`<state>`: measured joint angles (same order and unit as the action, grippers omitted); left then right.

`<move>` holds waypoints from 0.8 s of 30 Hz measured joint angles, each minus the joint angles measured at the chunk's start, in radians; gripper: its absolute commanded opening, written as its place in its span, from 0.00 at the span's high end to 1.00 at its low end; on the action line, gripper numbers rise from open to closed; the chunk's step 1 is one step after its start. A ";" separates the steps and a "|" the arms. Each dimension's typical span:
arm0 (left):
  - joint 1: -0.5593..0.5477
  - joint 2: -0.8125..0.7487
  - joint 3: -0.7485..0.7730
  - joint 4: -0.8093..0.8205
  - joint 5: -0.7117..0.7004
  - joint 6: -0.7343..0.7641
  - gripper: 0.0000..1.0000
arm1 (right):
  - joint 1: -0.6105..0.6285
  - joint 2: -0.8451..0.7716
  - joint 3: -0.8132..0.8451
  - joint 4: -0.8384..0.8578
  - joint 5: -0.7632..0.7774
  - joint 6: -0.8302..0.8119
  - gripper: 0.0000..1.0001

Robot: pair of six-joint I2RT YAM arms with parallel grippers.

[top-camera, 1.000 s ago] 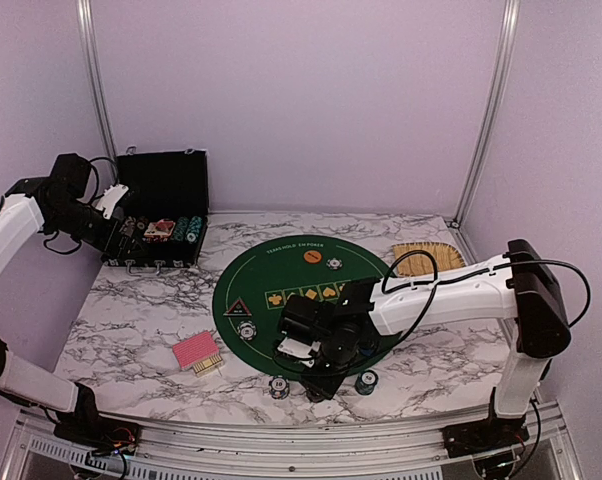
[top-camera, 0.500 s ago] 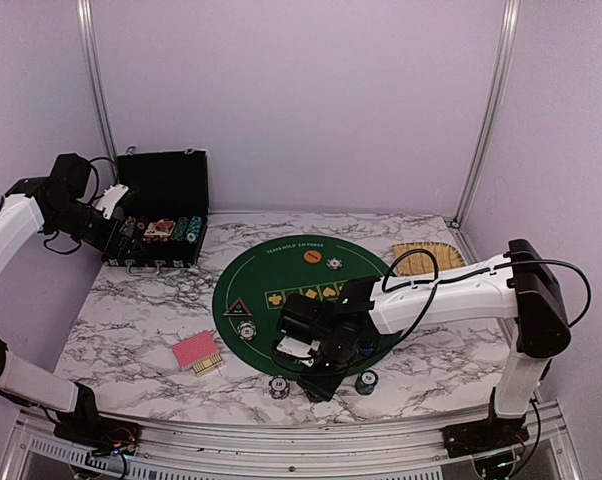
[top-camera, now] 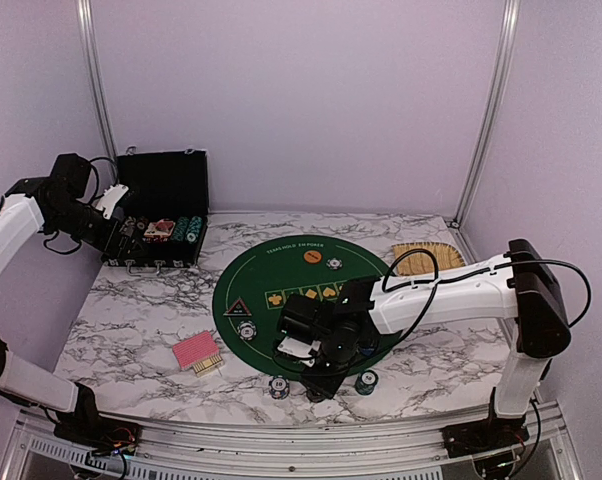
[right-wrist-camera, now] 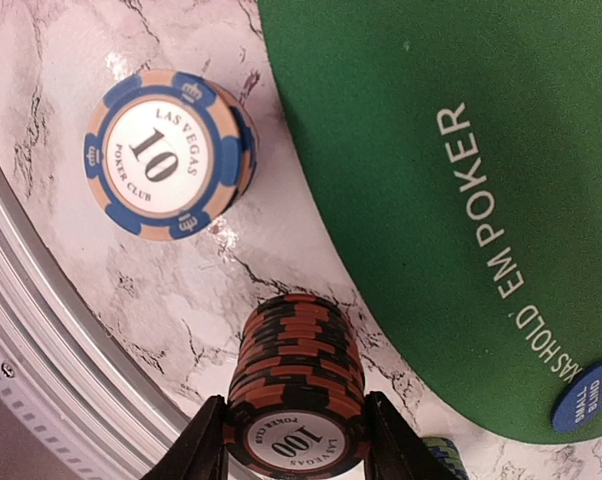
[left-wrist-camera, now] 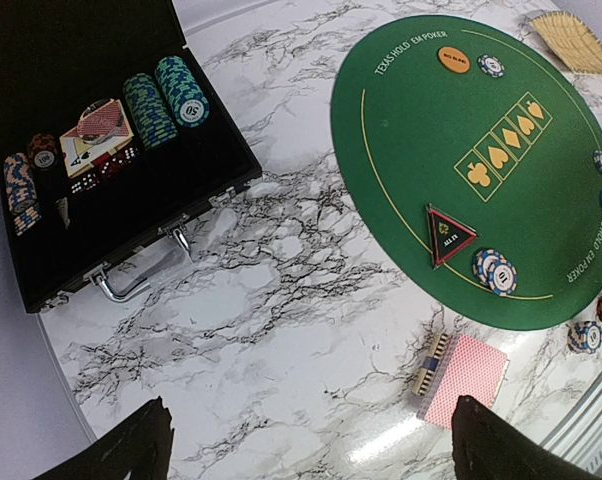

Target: Distribute texas hold em gaming equipment

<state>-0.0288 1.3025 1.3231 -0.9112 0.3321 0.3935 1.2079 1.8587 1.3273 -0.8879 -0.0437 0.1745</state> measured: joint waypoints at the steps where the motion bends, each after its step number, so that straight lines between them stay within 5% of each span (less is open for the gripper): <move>1: 0.000 0.000 0.000 0.000 0.000 0.000 0.01 | 0.000 0.000 0.000 0.000 0.000 0.000 0.63; 12: 0.000 0.000 0.000 0.000 0.000 0.000 0.01 | 0.000 0.000 0.018 -0.019 0.000 0.000 0.74; 24: 0.000 0.000 0.000 0.000 0.000 0.000 0.01 | -0.002 0.003 0.163 -0.080 0.011 -0.008 0.76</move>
<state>-0.0288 1.3025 1.3231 -0.9112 0.3321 0.3939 1.2060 1.8622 1.4902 -0.9676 -0.0326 0.1665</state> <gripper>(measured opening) 0.989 0.405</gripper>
